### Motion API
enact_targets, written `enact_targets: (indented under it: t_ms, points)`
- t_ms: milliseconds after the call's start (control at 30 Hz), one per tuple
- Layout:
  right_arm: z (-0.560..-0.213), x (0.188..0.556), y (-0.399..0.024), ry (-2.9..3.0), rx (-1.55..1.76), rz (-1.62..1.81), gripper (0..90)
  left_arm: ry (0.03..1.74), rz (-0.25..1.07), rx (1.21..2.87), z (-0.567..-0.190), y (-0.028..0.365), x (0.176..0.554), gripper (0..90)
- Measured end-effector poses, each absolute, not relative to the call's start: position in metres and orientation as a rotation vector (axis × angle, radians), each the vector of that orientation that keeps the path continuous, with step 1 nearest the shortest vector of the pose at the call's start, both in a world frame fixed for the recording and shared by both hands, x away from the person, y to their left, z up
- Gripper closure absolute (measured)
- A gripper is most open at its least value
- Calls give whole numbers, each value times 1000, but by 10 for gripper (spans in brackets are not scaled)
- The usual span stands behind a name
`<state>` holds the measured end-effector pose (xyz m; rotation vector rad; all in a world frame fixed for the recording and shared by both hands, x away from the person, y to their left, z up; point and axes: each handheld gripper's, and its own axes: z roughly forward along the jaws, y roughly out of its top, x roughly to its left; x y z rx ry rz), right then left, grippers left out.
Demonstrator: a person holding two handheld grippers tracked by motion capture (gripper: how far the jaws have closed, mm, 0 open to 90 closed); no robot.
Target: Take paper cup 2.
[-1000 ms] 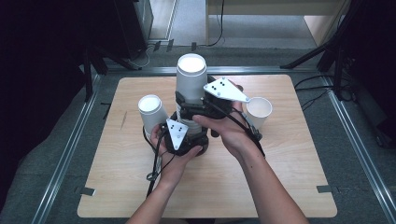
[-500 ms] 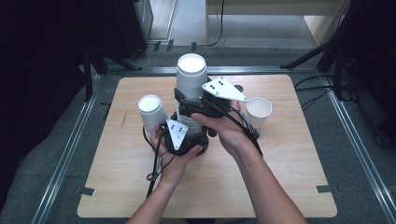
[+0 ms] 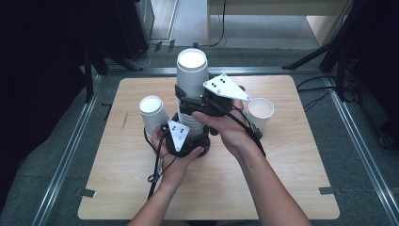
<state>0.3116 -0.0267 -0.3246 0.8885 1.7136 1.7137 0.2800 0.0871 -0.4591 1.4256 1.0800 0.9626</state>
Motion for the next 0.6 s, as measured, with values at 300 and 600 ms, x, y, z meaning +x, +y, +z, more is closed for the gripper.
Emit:
enact_targets:
  t_ms: [300,600]
  points:
    - [-320,310,-26,1697,896,1720,137,1080,959,1429,-459,88,280,34]
    - [-314,309,-24,1664,886,1721,141,1086,957,1426,-459,87,280,34]
